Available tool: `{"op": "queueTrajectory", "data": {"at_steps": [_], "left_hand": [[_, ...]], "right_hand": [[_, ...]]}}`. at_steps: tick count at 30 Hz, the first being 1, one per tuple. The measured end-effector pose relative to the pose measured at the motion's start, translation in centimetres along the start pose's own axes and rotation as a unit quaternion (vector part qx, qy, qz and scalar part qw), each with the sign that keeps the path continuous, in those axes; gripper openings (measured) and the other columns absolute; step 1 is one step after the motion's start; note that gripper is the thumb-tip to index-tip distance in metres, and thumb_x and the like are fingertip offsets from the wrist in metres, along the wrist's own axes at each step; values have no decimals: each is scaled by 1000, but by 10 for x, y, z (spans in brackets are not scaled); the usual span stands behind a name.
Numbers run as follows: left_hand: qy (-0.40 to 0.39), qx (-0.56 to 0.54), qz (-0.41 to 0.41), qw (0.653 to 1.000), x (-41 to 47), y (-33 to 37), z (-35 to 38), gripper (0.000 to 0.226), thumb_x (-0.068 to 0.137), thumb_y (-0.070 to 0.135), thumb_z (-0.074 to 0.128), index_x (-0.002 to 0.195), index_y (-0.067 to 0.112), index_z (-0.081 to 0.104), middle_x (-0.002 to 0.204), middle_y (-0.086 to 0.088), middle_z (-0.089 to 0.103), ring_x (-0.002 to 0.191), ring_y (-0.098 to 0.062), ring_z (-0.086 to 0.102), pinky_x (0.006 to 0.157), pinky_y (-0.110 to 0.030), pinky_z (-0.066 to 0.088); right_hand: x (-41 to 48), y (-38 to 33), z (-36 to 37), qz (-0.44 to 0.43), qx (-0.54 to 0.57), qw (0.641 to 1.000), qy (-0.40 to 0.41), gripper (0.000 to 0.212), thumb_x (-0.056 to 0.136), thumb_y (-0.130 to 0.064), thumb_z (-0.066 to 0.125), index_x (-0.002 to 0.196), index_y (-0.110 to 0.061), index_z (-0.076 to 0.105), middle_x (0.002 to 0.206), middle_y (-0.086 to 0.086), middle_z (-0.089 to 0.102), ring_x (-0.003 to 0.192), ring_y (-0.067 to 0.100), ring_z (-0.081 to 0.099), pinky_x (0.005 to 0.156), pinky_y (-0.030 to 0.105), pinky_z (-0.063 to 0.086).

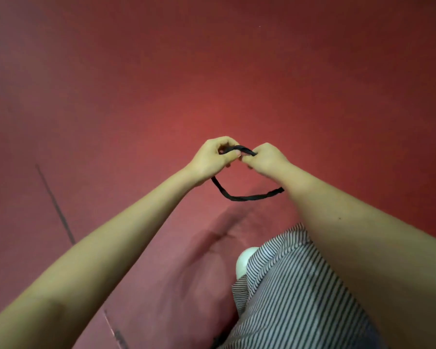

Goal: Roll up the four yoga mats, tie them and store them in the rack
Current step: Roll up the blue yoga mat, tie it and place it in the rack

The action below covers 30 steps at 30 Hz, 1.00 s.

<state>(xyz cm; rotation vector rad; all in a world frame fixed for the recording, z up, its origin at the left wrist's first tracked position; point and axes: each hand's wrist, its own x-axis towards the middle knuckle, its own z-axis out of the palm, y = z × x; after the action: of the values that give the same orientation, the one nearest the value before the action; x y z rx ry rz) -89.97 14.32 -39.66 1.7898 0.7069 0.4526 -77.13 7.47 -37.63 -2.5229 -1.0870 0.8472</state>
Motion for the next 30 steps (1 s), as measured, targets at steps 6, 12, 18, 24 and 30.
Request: {"op": "queueTrajectory", "data": {"at_steps": [6,12,18,24,30], "left_hand": [[-48,-9,24,999,-5,66,4,13,94,18,59,82,16,61,67,5,53,55,-7,47,50,-18,38],[-117,-35,29,992,-24,139,5,20,95,14,54,77,18,62,60,8,49,45,-7,34,43,-18,25],[-142,-100,-4,985,-50,196,19,32,99,30,50,68,21,48,51,10,38,43,-4,26,39,-16,16],[-181,-188,-69,963,-69,241,46,32,99,21,42,68,18,44,55,4,38,32,1,29,29,-10,17],[-232,-258,-48,937,-87,281,69,31,98,8,35,69,17,44,47,10,34,32,0,27,28,-10,15]], "right_hand": [[-71,18,-67,-95,124,988,-9,35,88,-40,63,65,-15,51,58,-1,36,50,12,32,46,24,26],[-127,11,-92,-140,222,963,59,37,87,-49,59,67,-18,57,60,-6,43,50,11,32,48,25,25],[-184,4,-115,-140,194,967,92,44,91,-54,50,68,-17,54,58,-4,40,48,11,34,43,20,28],[-232,7,-142,-109,218,961,134,47,93,-54,45,67,-15,51,59,-2,40,47,10,33,40,18,28],[-272,23,-166,-142,245,923,260,36,88,-41,61,64,-19,47,55,-3,34,41,9,26,37,20,22]]}}
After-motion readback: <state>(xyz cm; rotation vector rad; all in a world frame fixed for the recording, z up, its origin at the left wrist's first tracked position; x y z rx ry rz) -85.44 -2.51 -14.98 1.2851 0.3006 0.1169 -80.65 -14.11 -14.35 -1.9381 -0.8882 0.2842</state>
